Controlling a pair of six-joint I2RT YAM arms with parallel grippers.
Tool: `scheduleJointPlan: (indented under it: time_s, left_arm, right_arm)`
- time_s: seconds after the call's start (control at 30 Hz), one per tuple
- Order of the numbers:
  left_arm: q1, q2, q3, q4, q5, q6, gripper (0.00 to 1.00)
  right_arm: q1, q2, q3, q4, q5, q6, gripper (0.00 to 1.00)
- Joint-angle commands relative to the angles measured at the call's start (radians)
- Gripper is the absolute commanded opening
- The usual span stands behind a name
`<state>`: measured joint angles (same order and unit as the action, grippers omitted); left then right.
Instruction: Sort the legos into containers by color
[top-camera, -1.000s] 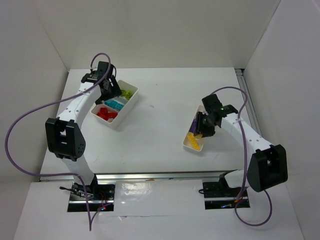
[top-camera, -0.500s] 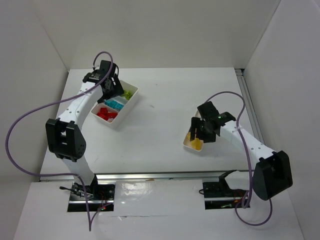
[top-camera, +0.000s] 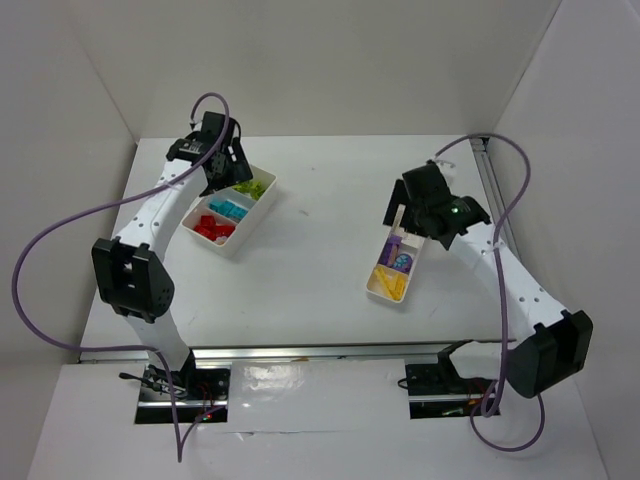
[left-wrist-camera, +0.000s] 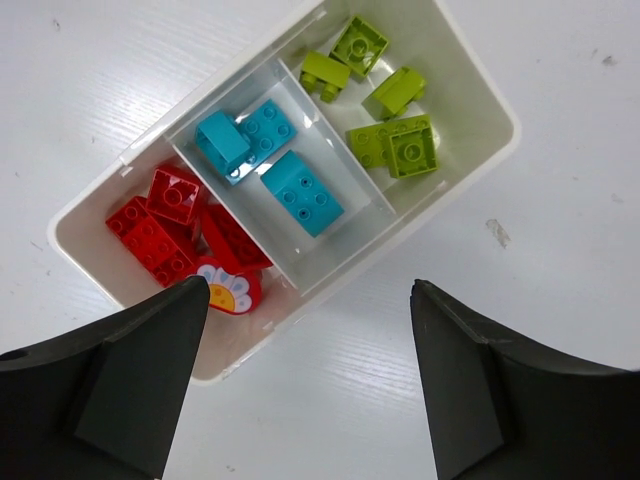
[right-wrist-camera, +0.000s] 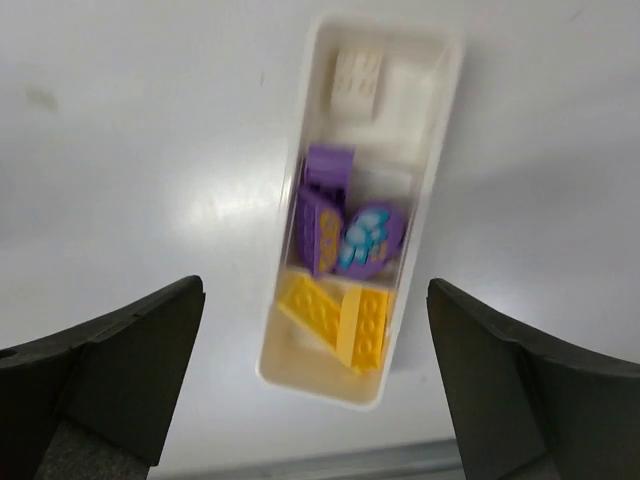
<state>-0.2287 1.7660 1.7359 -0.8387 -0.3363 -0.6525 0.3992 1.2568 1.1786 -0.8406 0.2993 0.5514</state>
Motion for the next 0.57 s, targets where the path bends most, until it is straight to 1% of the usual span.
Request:
scheduleJointPlan:
  time_s: [0.0,0.03,0.07,0.1,0.17,0.3,0.4,0.47,0.53]
  left_arm:
    - [-0.012,-0.023,0.057,-0.008,0.008,0.037,0.93]
    - [-0.012,-0.033,0.057,-0.008,0.017,0.037,0.93]
    - [-0.012,-0.033,0.057,-0.008,0.017,0.048,0.93]
    - [-0.021,-0.033,0.068,-0.008,0.017,0.048,0.93]
    - [-0.021,-0.033,0.068,-0.008,0.026,0.059,0.93]
    - [-0.021,-0.066,0.059,0.001,0.057,0.079,0.93]
    - [-0.021,-0.066,0.059,0.010,0.066,0.088,0.94]
    - [-0.021,-0.066,0.059,0.010,0.066,0.088,0.94]
    - [-0.031,-0.066,0.079,0.010,0.077,0.097,0.94]
  right_arm:
    - [-0.017,0.032,0.131,-0.023,0.337,0.114,1.00]
    - [-0.026,0.055,0.171,-0.040,0.454,0.148,1.00]
    - [-0.051,0.065,0.191,-0.054,0.509,0.188,1.00]
    - [-0.065,0.087,0.223,-0.069,0.555,0.264,1.00]
    - [-0.112,0.107,0.237,-0.101,0.650,0.330,1.00]
    - [-0.198,0.156,0.260,-0.101,0.676,0.340,1.00]
    - [-0.247,0.171,0.271,-0.142,0.676,0.360,1.00]
    - [-0.267,0.171,0.254,-0.143,0.653,0.360,1.00]
    - [-0.287,0.162,0.230,-0.108,0.600,0.322,1.00]
